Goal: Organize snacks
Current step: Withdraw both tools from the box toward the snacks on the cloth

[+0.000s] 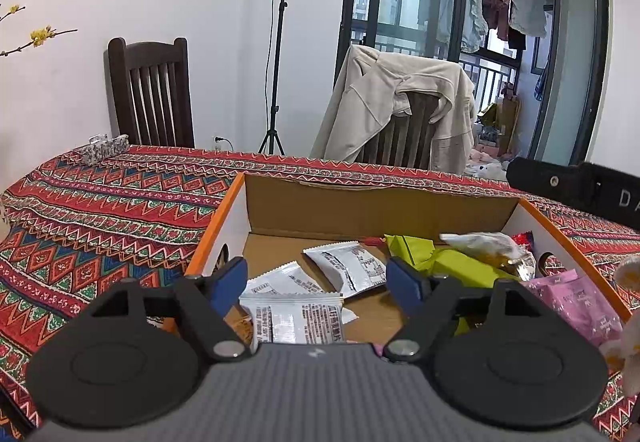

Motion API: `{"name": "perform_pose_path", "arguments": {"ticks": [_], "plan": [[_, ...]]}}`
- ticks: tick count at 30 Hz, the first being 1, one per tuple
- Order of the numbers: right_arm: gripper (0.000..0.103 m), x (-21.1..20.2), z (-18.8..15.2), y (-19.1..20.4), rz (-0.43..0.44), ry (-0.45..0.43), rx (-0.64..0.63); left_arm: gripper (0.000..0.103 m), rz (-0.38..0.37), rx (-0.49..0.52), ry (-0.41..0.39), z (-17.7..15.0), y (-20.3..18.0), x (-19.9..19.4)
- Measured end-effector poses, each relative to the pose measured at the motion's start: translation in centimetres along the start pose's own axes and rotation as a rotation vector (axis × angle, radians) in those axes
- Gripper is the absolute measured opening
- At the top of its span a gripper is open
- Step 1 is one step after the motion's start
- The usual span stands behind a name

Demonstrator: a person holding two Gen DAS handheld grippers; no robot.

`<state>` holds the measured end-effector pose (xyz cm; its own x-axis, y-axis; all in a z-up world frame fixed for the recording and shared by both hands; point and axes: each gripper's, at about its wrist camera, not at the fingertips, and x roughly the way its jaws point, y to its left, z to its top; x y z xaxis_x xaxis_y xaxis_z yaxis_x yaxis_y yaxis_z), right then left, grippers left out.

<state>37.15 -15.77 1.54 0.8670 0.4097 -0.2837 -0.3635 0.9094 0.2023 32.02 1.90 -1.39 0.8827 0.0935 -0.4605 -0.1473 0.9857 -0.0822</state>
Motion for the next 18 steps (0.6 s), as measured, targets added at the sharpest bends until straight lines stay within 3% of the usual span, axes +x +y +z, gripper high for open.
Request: {"name": "perform_pose_path", "arguments": {"ticks": [9, 14, 18], "plan": [[0.077, -1.0, 0.3, -0.2, 0.020, -0.057, 0.016, 0.079, -0.004, 0.000, -0.001, -0.1, 0.1, -0.1], [0.078, -0.9, 0.5, -0.3, -0.002, -0.033, 0.015, 0.079, -0.003, 0.000, 0.000, 0.0, 0.1, -0.2], [0.087, -1.5, 1.0, -0.6, -0.021, -0.015, 0.032, 0.081, -0.003, -0.024, 0.010, 0.2, 0.5, -0.5]]}}
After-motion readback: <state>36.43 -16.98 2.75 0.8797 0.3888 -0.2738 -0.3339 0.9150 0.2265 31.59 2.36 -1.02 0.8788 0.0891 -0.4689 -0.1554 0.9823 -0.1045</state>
